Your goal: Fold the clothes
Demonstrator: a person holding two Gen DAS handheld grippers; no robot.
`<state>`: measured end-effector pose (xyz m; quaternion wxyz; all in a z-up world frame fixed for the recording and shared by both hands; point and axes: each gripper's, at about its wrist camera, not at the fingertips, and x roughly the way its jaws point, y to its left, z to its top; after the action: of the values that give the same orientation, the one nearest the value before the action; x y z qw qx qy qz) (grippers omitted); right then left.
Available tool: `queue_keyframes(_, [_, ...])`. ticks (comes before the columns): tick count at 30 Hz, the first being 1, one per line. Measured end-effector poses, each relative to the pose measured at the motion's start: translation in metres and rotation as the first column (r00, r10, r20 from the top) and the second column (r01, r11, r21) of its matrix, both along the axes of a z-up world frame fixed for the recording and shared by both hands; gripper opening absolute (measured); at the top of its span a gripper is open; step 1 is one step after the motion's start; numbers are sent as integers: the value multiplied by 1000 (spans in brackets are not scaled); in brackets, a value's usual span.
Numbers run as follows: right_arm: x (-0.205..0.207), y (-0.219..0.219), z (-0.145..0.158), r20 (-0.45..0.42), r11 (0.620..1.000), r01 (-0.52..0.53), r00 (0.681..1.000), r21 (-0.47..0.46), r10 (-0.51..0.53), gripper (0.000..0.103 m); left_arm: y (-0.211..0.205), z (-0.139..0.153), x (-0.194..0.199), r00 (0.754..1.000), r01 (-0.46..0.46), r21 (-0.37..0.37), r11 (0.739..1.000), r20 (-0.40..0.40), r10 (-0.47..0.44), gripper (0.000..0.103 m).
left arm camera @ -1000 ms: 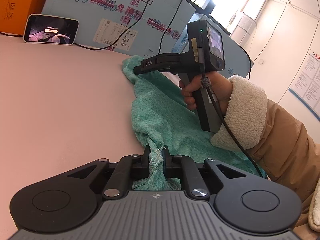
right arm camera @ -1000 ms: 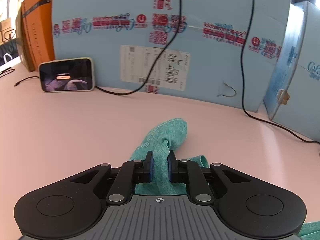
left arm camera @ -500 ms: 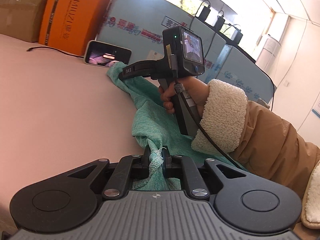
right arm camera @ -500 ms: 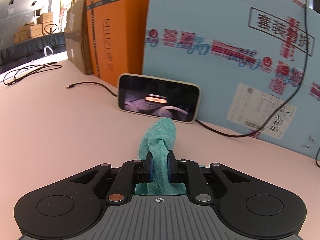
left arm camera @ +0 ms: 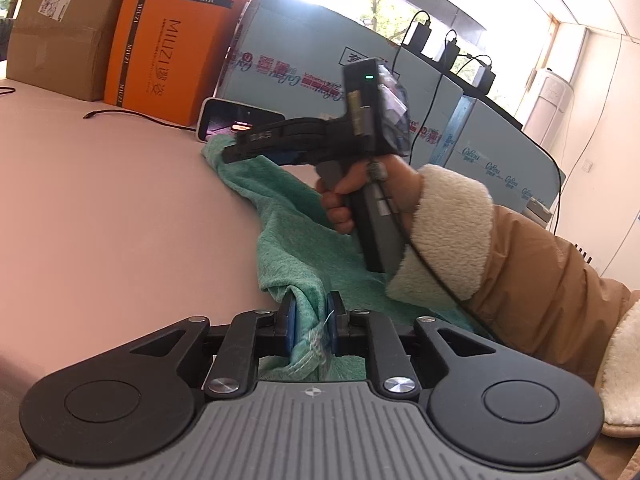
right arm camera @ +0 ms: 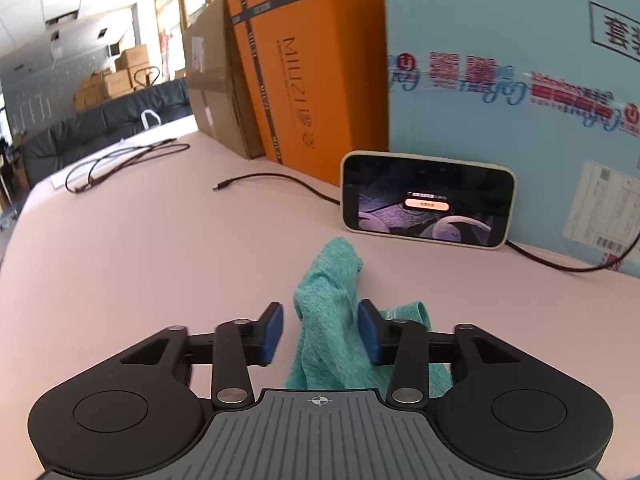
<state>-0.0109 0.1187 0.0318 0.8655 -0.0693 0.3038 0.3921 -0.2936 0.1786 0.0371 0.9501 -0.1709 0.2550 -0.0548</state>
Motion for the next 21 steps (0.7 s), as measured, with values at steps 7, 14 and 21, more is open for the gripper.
queue_keyframes(7, [-4,-99,21,-41,992,107,994,71,-105,69,1,-4,-12,1000,-17,38,999,-8,18,20])
queue_keyframes(14, [-22,-245,35,-23,945,317,949,86,-316,70,1,4,-13,999,-54,83,995,-1,54,34])
queue_keyframes(21, [-40,-368,45,-131,844,508,861,168,-492,74,-9,33,16,998,-64,150,987,36,59,58])
